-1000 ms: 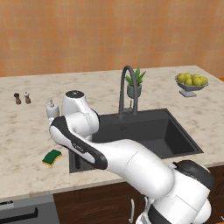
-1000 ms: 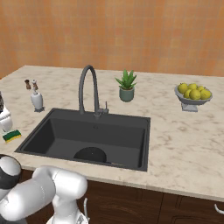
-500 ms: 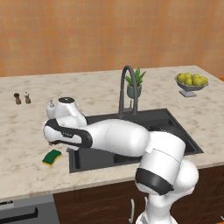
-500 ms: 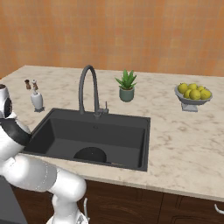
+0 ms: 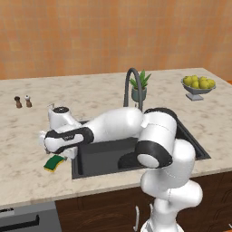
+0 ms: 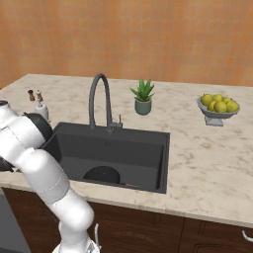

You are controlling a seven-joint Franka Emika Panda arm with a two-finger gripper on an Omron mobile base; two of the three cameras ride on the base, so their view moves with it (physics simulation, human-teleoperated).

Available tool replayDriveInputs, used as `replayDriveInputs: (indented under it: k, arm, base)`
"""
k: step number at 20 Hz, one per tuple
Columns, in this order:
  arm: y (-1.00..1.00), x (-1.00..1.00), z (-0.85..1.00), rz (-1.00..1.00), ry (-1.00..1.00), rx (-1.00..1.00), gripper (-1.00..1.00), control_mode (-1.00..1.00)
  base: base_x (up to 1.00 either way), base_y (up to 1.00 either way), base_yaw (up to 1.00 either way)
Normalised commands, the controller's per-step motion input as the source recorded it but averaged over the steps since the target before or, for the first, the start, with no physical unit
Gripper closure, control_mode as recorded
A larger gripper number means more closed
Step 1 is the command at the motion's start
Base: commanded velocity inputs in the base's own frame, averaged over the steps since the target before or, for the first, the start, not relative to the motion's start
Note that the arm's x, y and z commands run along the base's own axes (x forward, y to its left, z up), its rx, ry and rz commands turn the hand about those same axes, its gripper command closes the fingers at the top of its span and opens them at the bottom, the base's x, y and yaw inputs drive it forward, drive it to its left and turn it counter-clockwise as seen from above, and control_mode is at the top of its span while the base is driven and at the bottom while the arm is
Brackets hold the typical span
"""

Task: Pick the pan and sponge and place them into the sink. Then turn on the water.

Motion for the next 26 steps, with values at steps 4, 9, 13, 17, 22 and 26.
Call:
replayDriveInputs:
  k: [4, 9, 13, 17, 22, 26]
  arm:
    - [0.22, 0.25, -0.23, -0.02, 0.0, -0.09, -1.0, -1.0]
    - [0.03, 0.2, -0.17, 0.0, 0.0, -0.03, -1.0, -1.0]
    - [0.1, 0.13, -0.24, 0.0, 0.0, -0.03, -1.0, -1.0]
    - [0.13, 0.03, -0.34, 0.0, 0.0, -0.02, -1.0, -1.0]
    - [0.05, 0.12, -0.35, 0.0, 0.0, -0.01, -1.0, -1.0]
    - [0.19, 0.25, -0.4, 0.0, 0.0, -0.05, -1.0, -1.0]
  base:
    - [0.0, 0.0, 0.0]
    - [0.0, 0.0, 0.0]
    - [0.0, 0.0, 0.0]
    - [0.0, 0.0, 0.0]
    - [0.0, 0.0, 0.0]
    - [0.0, 0.0, 0.0]
